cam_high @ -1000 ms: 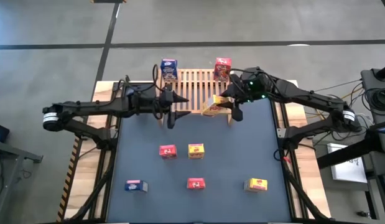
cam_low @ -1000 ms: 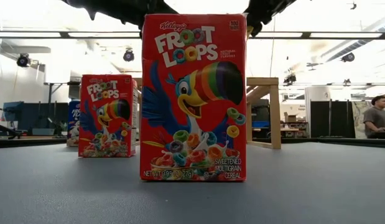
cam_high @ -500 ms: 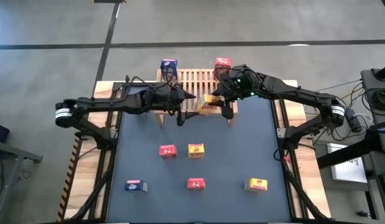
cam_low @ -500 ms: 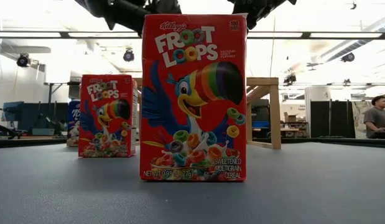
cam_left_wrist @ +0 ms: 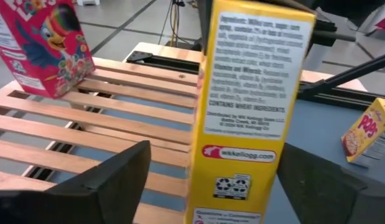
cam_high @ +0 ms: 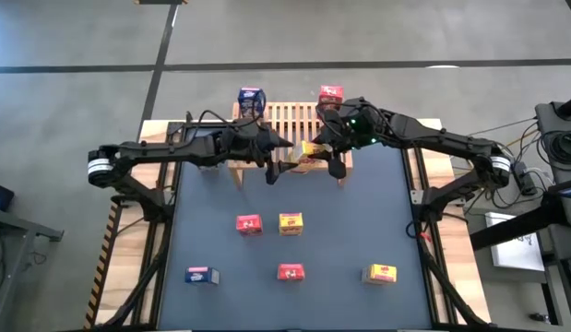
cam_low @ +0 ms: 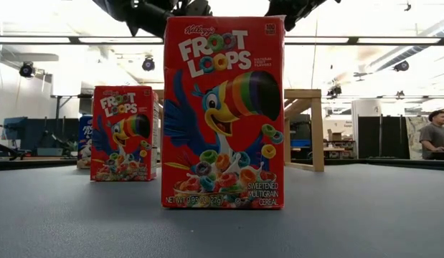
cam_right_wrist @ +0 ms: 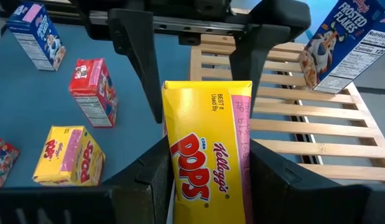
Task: Stack cereal on shelf
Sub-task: Put the top yellow cereal box on the shelf
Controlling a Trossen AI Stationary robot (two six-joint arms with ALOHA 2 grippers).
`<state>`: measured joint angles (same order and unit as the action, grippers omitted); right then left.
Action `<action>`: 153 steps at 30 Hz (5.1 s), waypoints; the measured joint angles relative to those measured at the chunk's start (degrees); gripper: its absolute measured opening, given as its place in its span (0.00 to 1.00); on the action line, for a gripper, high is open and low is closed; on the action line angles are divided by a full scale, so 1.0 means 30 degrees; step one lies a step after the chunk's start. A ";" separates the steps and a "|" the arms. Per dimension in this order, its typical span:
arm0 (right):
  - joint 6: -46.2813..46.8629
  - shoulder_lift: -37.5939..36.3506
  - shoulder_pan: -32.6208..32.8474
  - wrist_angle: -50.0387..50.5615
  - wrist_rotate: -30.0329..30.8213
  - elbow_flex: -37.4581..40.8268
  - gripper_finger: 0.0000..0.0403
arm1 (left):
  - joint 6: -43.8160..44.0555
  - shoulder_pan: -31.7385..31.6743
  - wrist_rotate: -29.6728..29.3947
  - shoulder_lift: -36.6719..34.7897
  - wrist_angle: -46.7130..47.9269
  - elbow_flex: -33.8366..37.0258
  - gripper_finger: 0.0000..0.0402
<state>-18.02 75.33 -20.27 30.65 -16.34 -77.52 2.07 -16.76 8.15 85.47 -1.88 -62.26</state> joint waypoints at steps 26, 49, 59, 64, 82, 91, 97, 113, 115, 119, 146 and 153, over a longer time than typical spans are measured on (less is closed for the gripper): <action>-0.0444 -0.0529 0.0087 -0.0750 -0.0050 0.0036 0.44 | -0.1183 -0.0283 0.0114 -0.0052 -0.0070 0.0007 0.41; -0.1358 -0.4509 0.0051 -0.2844 0.0310 0.2454 0.64 | -0.1359 -0.4374 0.5220 -0.0702 -0.4523 0.0089 0.40; -0.1180 -0.5538 0.0043 -0.6435 0.0335 0.5053 0.64 | -0.0481 -0.5540 0.7108 0.1030 -0.7401 0.0481 0.40; -0.1166 -0.5903 0.0043 -0.7067 0.0474 0.5583 0.63 | -0.0220 -0.5505 0.7325 0.1703 -0.8826 0.0928 0.40; -0.0929 -0.5147 -0.0020 -0.6966 0.1009 0.2770 0.65 | 0.2572 -0.5352 0.7595 -0.0581 -1.5684 0.5559 0.40; -0.0858 -0.2689 -0.0173 -0.5531 0.0862 0.0759 0.64 | 0.2798 -0.5274 0.7497 -0.1353 -1.5634 0.5694 0.40; 0.0234 -0.2454 -0.0387 -0.8481 0.0758 0.2506 0.63 | 0.2921 -0.5141 0.7800 -0.2289 -1.5543 0.5654 0.40; 0.5989 -0.1601 -0.1436 -2.0345 -0.2910 0.7841 0.68 | 0.2710 -0.4165 0.7456 -0.2594 -1.5494 0.5683 0.40; 0.6069 -0.1235 -0.1421 -2.0616 -0.2906 0.7883 0.67 | 0.2710 -0.4157 0.7448 -0.2594 -1.5494 0.5683 0.40; 0.6321 -0.0255 -0.1421 -2.1046 -0.2906 0.7510 0.67 | 0.2710 -0.4002 0.7407 -0.2586 -1.5502 0.5683 0.40; 0.5796 0.1622 -0.1421 -1.9830 -0.3706 0.5960 0.41 | 0.2489 -0.3954 0.7043 -0.2790 -1.3306 0.5693 0.49; 0.5002 0.1099 -0.1450 -1.7928 -0.3456 0.5974 0.42 | 0.1102 -0.4738 0.6453 -0.5081 -0.9312 0.5697 0.64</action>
<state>-3.02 78.62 -24.62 -23.13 -26.71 -59.59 5.37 -30.97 27.51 70.23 -29.81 -45.17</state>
